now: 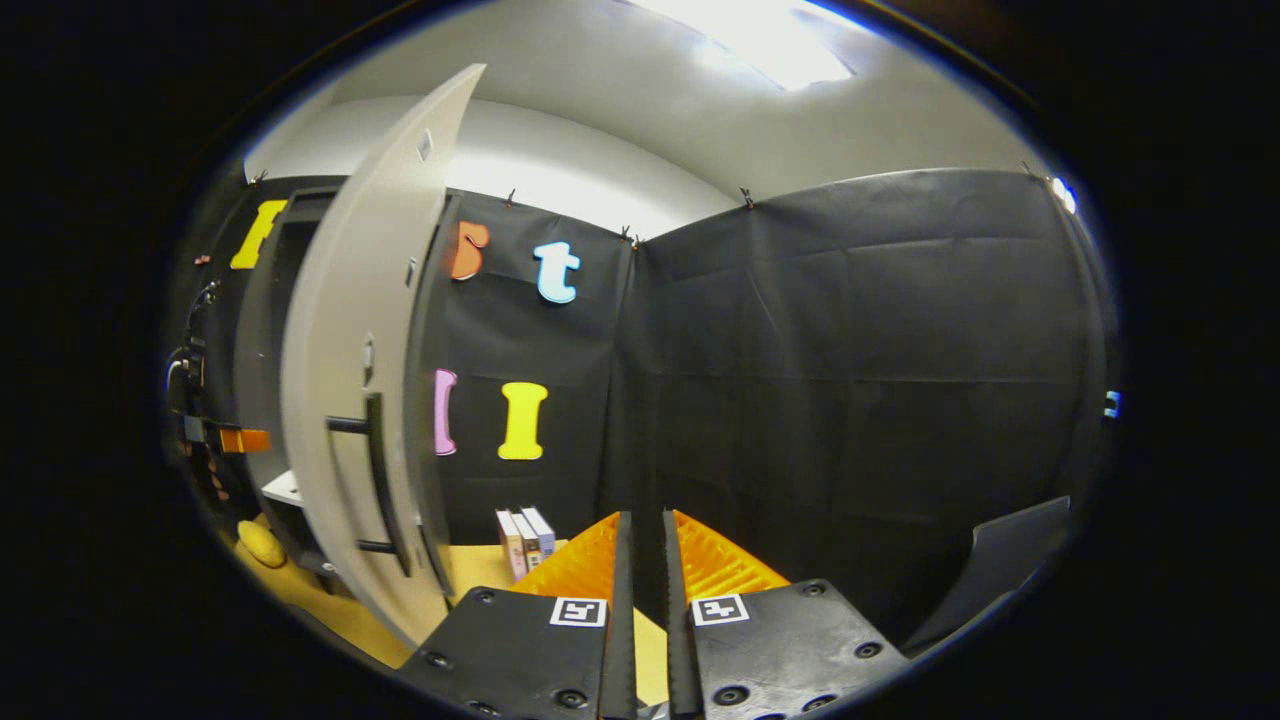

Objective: Open the cabinet door with the right hand, grasp the bottle in the cabinet with the left hand and place it on the coaster, then close the cabinet door with the right hand.

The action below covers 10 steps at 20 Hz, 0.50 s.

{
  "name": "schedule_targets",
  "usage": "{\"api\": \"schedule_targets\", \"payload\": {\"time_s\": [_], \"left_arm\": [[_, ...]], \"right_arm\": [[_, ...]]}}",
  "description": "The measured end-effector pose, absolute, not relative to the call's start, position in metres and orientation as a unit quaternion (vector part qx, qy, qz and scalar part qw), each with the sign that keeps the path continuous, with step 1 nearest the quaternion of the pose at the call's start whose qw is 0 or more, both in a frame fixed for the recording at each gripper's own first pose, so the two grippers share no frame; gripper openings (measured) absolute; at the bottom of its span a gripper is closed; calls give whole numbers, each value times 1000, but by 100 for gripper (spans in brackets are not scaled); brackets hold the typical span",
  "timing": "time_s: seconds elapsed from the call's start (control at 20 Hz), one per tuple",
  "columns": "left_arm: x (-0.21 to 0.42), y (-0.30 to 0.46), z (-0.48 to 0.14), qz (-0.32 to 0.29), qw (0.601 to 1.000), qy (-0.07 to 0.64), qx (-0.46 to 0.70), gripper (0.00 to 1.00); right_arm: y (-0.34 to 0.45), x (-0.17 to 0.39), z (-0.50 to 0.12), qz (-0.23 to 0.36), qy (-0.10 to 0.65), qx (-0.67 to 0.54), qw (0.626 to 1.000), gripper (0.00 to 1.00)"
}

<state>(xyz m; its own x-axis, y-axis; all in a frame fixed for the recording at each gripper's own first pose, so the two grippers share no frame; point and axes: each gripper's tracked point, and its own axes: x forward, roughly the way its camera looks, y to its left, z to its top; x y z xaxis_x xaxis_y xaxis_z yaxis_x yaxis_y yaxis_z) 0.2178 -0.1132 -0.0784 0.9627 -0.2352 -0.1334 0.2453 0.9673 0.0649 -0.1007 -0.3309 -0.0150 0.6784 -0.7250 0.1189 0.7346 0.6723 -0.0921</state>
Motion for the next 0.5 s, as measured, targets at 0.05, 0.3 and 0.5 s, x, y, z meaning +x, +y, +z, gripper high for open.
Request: {"api": "schedule_targets", "payload": {"time_s": [0.05,0.3,0.5], "left_arm": [[231,-121,-76,-121,990,56,44,89],[301,-143,-74,-114,992,19,52,89],[344,-150,-80,-117,990,6,83,89]], "right_arm": [[-340,-92,-16,-404,-38,-74,911,22],[-392,-55,-26,-422,-49,-72,903,55],[-421,-41,-32,-438,-58,-59,895,85]]}}
